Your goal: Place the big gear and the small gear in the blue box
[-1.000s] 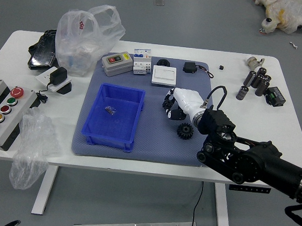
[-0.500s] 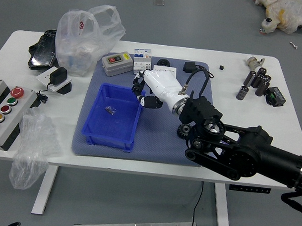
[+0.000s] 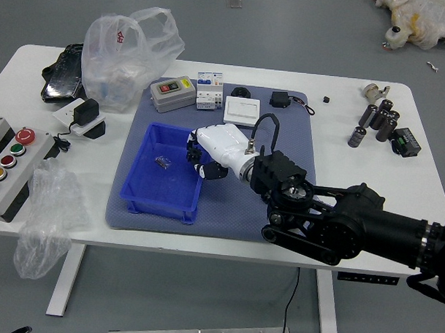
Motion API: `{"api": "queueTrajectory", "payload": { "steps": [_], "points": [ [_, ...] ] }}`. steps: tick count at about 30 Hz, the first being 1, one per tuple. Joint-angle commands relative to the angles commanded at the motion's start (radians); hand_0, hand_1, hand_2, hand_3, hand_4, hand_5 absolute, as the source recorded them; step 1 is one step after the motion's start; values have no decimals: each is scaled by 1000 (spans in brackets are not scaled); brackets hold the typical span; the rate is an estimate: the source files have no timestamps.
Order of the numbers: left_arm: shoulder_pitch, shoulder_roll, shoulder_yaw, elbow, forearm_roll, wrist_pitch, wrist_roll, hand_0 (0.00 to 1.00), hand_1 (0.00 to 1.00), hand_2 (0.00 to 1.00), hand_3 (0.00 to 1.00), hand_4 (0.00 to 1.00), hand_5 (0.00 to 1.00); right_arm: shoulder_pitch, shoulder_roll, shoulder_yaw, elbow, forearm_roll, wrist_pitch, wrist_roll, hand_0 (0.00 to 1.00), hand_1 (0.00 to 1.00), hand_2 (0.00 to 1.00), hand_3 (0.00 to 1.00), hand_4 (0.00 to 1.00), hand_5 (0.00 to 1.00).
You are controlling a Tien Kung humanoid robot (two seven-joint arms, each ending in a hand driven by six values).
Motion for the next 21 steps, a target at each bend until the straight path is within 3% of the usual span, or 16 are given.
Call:
{"api": "queueTrajectory", "payload": {
  "steps": [1, 2, 13, 14, 16, 19, 20, 21],
  "points": [
    [0, 0, 0, 0, 0, 0, 0, 653, 593, 585, 733, 733, 630, 0, 0, 0, 0, -2, -2, 1, 564, 854, 862, 769, 474, 157],
    [0, -1, 0, 0, 1, 0, 0, 653, 593, 585, 732, 734, 631, 0, 0, 1, 2, -3, -4, 2, 569, 882, 896, 842, 512, 169],
    [-1, -1, -2, 0, 1, 1, 0, 653, 594, 585, 733, 733, 631, -19, -6, 26, 31, -7, -34, 23, 591, 885, 907, 872, 539, 178],
    [0, -1, -1, 0, 0, 1, -1, 653, 593, 585, 733, 734, 630, -33, -14, 48, 44, -16, -38, 21, 530, 825, 882, 873, 569, 147],
    [1, -1, 0, 1, -2, 1, -2, 653, 593, 585, 733, 734, 630, -61, -33, 89, 71, -33, -39, 8, 530, 825, 882, 873, 569, 147],
    [5, -3, 6, 1, -11, 2, -5, 653, 593, 585, 733, 734, 630, -124, -90, 176, 138, -72, 12, -61, 530, 825, 882, 873, 569, 147],
    [6, -4, 6, 1, -12, 3, -5, 653, 593, 585, 733, 734, 632, -142, -107, 201, 158, -81, 31, -83, 467, 731, 864, 881, 778, 280],
    [8, -4, 8, 1, -14, 3, -6, 653, 593, 585, 733, 734, 632, -163, -127, 233, 182, -90, 52, -110, 467, 731, 864, 881, 778, 280]
  ]
}}
